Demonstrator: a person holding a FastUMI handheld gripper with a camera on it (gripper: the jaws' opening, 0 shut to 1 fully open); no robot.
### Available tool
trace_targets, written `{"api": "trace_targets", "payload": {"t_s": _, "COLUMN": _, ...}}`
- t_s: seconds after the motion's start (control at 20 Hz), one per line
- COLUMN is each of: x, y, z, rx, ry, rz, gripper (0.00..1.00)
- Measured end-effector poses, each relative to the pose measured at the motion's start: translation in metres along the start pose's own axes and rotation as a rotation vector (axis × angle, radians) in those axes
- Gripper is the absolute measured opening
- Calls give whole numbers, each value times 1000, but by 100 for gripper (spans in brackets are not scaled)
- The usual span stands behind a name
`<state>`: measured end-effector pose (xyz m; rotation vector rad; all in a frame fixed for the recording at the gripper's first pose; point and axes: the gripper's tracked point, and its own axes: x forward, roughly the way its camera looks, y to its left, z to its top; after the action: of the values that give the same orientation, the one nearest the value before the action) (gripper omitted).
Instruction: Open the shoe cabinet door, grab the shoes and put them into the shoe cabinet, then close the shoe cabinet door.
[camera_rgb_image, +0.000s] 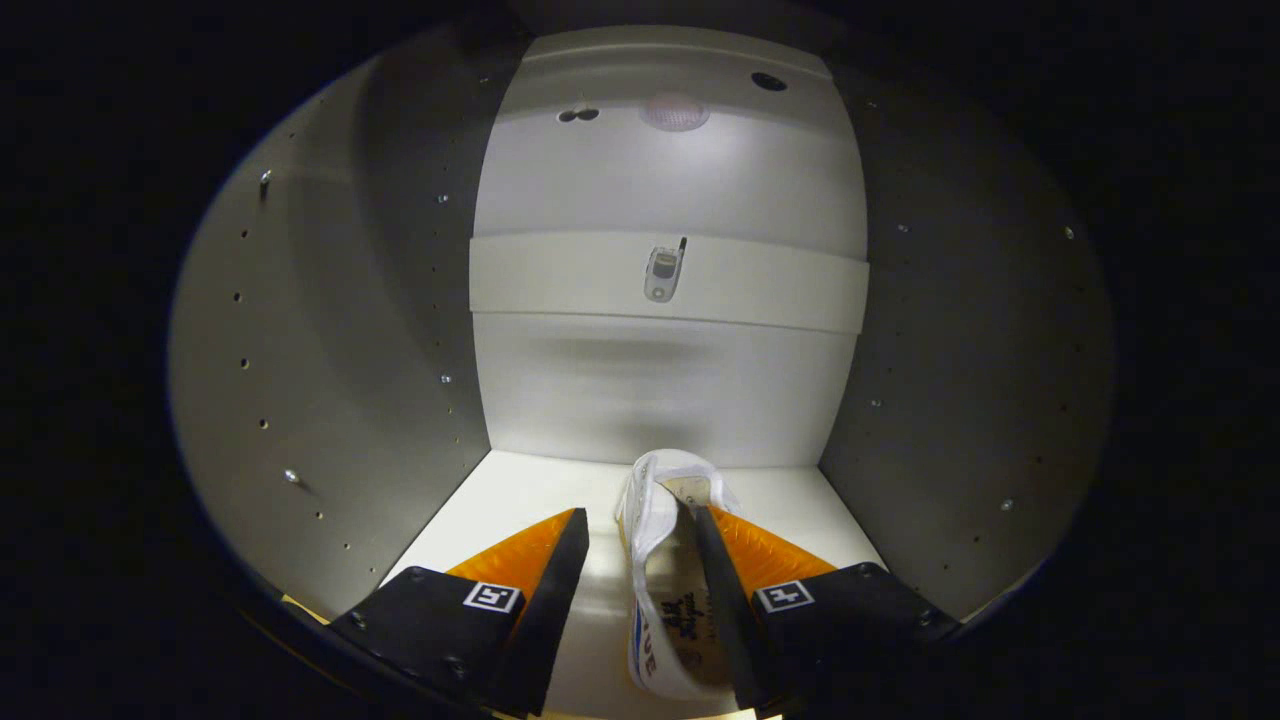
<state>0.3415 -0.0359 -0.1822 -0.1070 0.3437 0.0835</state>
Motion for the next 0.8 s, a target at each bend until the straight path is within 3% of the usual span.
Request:
{"api": "trace_targets", "payload": {"t_s": 0.35, "x": -82, "y": 0, "z": 22, "rx": 30, "ry": -74, "rz": -22, "gripper": 70}}
{"api": "trace_targets", "payload": {"t_s": 0.45, "x": -115, "y": 4, "z": 29, "rx": 43, "ry": -105, "rz": -25, "gripper": 79}}
{"api": "trace_targets", "payload": {"t_s": 0.7, "x": -213, "y": 12, "z": 28, "rx": 53, "ry": -145, "rz": -47, "gripper": 83}}
{"api": "trace_targets", "payload": {"t_s": 0.8, "x": -254, "y": 17, "z": 32, "rx": 63, "ry": -175, "rz": -50, "gripper": 93}}
